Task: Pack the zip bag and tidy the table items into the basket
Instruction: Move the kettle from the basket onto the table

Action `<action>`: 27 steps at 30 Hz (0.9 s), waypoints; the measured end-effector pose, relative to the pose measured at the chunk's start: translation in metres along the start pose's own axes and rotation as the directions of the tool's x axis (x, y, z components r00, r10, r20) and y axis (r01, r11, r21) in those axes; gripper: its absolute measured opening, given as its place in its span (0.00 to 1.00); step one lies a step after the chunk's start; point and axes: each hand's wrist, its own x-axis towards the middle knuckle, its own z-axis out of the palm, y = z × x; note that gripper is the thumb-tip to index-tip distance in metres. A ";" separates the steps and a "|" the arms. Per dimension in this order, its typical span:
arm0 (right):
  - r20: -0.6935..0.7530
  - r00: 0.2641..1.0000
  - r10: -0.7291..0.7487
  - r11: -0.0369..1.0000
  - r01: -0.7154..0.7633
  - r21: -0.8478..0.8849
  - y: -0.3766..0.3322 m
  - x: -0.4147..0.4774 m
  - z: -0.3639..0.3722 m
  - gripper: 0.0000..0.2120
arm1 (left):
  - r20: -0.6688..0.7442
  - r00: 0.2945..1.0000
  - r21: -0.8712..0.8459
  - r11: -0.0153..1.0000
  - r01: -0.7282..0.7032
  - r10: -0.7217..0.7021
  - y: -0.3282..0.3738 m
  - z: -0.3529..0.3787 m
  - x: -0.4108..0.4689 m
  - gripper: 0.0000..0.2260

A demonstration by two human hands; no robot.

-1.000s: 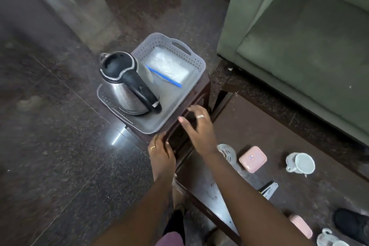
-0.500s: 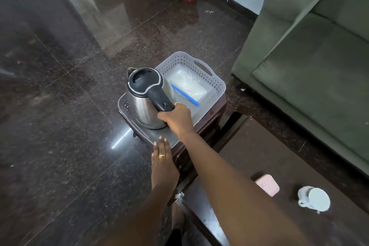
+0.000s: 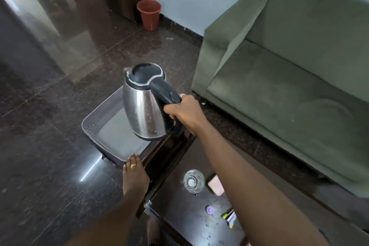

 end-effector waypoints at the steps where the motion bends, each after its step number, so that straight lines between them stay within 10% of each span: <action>1: -0.012 1.000 0.009 0.999 -0.010 -0.040 0.006 -0.013 -0.013 0.07 | 0.019 1.000 0.030 0.999 -0.020 0.019 0.008 -0.002 -0.005 0.26; 27: 0.101 0.849 0.519 0.753 -0.399 -0.523 0.200 -0.146 -0.078 0.08 | 0.472 0.854 0.192 0.920 -0.342 0.219 0.038 0.111 -0.038 0.28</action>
